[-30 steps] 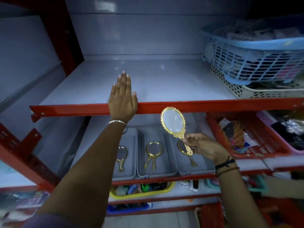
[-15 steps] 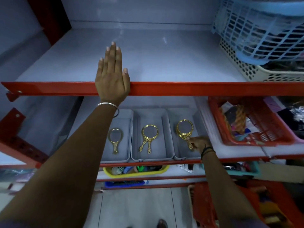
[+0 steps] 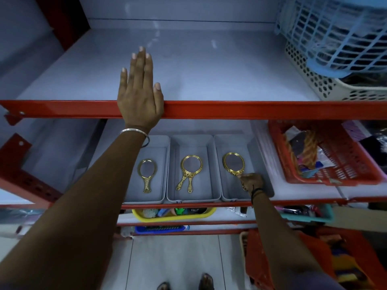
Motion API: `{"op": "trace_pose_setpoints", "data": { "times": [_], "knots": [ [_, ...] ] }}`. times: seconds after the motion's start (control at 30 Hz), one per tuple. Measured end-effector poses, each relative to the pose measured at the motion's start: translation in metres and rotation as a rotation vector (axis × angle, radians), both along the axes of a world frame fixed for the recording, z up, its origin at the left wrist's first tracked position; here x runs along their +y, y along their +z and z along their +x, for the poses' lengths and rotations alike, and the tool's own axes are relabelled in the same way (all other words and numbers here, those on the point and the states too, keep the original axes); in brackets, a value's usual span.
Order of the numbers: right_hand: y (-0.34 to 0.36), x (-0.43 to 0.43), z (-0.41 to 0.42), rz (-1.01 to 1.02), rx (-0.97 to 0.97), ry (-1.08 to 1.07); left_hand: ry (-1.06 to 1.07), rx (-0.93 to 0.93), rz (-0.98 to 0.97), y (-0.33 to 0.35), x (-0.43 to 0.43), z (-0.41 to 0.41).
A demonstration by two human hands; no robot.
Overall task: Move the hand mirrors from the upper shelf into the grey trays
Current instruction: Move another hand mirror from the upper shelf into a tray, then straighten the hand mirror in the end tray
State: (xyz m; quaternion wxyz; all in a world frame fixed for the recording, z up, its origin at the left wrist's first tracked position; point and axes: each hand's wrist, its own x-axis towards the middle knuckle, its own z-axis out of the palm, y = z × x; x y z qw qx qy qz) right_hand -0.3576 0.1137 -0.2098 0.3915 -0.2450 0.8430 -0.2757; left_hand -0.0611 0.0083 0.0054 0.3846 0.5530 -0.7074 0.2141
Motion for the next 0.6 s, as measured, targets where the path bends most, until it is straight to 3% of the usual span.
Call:
{"op": "trace_pose_setpoints", "data": {
  "times": [0.1,0.27,0.43,0.6],
  "knots": [
    [-0.001,-0.001,0.001,-0.034,0.081,0.020,-0.067,0.097,-0.045,-0.003,0.009,-0.004],
    [0.010,0.005,0.003,-0.035,0.105,0.109,-0.452,0.106,-0.091,-0.045,0.060,-0.042],
    [0.008,0.007,-0.009,-0.093,0.087,0.085,-0.680,-0.006,0.179,-0.103,0.101,-0.097],
    [0.017,0.007,-0.017,-0.044,0.178,0.262,-0.630,0.092,0.688,-0.145,0.101,-0.152]
  ]
}}
